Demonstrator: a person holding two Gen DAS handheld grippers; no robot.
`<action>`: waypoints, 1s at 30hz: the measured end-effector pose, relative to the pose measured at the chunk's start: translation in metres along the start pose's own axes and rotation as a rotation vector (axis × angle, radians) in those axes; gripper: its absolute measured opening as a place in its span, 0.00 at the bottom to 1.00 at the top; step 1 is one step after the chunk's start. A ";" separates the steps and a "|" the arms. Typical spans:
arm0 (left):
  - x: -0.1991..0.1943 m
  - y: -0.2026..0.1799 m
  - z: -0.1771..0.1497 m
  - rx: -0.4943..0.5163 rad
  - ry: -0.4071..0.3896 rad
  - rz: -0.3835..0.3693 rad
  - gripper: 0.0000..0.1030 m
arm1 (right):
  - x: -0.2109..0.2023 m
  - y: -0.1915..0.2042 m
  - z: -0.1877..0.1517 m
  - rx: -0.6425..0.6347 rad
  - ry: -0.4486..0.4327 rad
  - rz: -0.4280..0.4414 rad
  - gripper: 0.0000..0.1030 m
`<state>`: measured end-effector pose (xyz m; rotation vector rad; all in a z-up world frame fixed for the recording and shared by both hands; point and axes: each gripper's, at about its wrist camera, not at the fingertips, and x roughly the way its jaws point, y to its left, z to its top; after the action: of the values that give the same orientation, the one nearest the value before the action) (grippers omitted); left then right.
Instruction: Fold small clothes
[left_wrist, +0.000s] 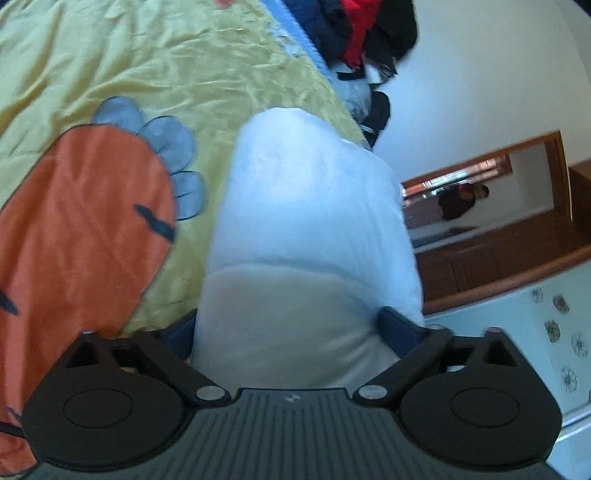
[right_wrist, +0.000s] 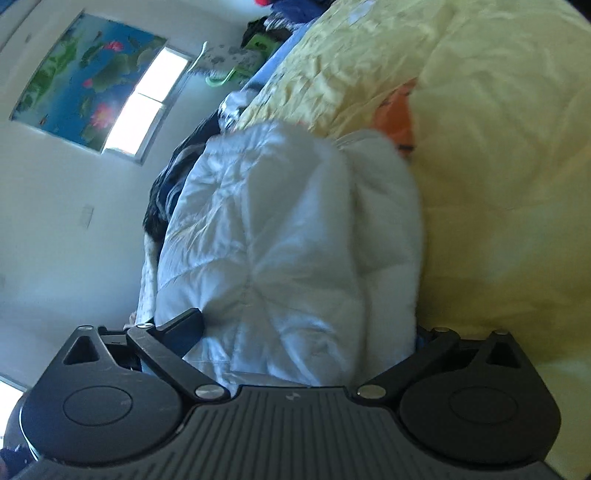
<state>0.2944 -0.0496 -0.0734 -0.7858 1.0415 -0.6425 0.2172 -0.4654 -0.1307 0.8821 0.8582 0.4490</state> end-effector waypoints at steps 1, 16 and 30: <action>-0.001 -0.004 0.000 0.014 -0.002 0.011 0.85 | 0.005 0.004 -0.001 -0.013 0.011 0.011 0.82; -0.088 0.031 0.053 0.054 -0.198 0.155 0.59 | 0.098 0.090 0.004 -0.165 0.091 0.165 0.42; -0.096 0.066 0.070 0.017 -0.271 0.150 0.67 | 0.149 0.085 0.020 -0.042 0.118 0.126 0.69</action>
<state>0.3294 0.0807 -0.0587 -0.7488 0.8370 -0.4030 0.3216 -0.3279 -0.1231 0.8805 0.9006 0.6324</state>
